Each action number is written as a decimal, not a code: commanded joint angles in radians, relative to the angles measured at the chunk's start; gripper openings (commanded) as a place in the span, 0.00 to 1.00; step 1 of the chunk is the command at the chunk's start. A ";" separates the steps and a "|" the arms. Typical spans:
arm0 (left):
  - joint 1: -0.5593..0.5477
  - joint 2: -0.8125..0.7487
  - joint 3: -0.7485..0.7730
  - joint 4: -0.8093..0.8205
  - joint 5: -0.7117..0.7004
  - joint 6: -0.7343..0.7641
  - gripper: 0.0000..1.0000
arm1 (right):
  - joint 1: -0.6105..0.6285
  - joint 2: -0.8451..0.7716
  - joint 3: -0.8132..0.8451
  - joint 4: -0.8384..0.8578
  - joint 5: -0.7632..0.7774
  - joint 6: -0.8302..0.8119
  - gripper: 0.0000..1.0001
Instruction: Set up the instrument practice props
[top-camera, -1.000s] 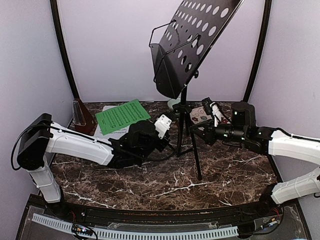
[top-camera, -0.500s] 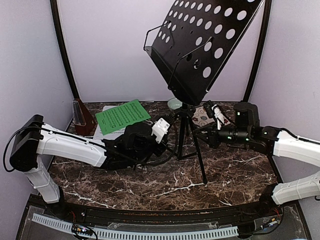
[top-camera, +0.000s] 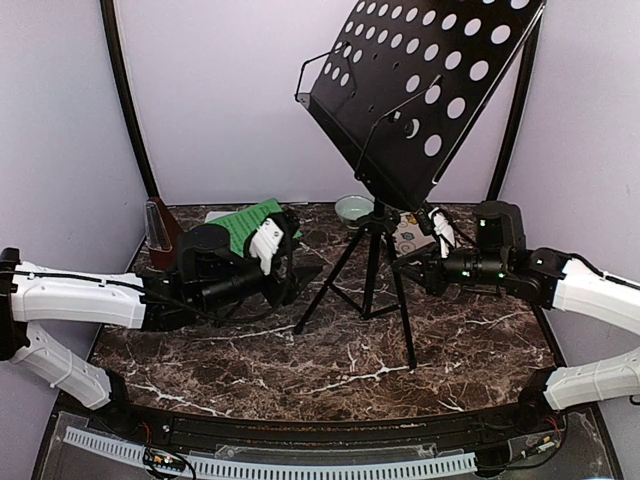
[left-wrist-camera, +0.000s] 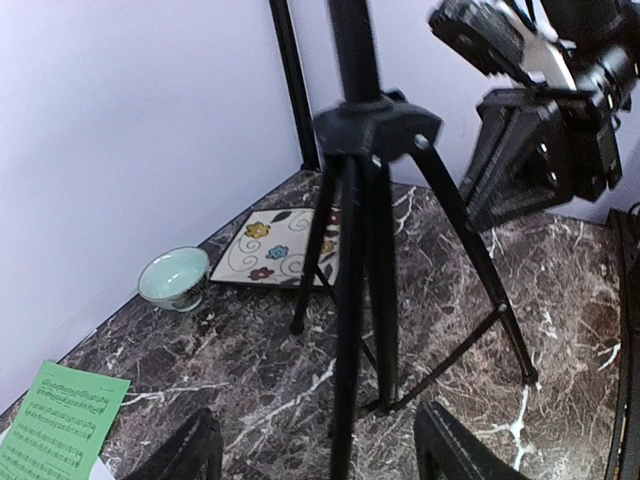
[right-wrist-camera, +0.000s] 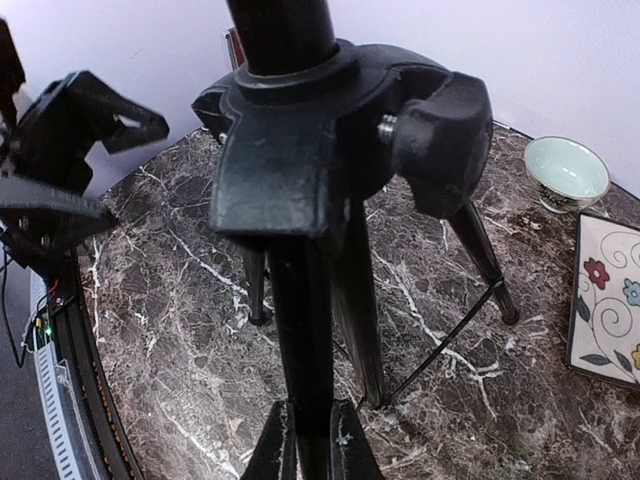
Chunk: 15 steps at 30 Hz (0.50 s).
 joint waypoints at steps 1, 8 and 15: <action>0.111 -0.067 -0.016 -0.022 0.199 -0.029 0.68 | -0.015 -0.002 0.026 -0.090 0.014 -0.005 0.00; 0.286 -0.027 0.025 0.033 0.467 -0.025 0.68 | -0.014 -0.009 0.032 -0.017 -0.016 0.048 0.42; 0.379 0.234 0.222 0.018 0.788 0.127 0.68 | -0.007 0.001 0.025 0.030 -0.029 0.087 0.57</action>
